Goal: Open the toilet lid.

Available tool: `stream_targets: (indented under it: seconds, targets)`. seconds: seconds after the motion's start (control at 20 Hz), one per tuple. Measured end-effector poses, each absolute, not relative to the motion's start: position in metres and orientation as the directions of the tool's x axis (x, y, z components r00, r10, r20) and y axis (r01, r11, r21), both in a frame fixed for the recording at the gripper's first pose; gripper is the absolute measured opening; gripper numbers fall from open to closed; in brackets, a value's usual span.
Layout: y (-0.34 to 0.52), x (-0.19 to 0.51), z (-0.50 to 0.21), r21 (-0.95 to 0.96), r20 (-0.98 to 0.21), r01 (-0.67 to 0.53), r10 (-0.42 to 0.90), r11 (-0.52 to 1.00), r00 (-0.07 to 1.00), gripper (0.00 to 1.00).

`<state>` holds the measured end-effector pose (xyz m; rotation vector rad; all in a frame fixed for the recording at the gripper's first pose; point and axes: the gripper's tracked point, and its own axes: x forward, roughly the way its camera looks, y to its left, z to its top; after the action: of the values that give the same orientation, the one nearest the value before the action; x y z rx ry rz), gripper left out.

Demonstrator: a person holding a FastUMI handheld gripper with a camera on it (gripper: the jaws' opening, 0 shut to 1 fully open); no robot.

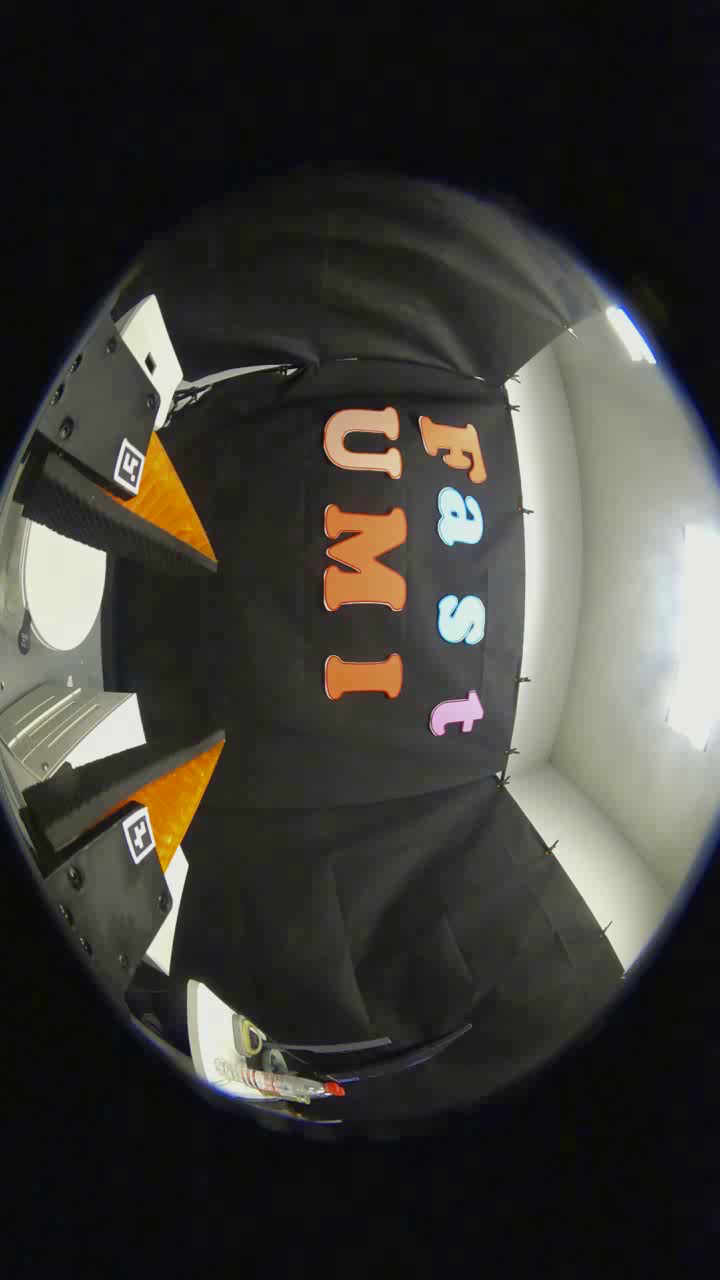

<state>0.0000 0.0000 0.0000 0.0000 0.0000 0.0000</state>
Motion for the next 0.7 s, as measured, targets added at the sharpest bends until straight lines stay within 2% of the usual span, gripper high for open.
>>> stream_targets:
  seconds: [0.7]
  targets:
    - [0.008,0.015,-0.017,0.026,-0.019,-0.01,0.011,1.0,1.0,0.98]
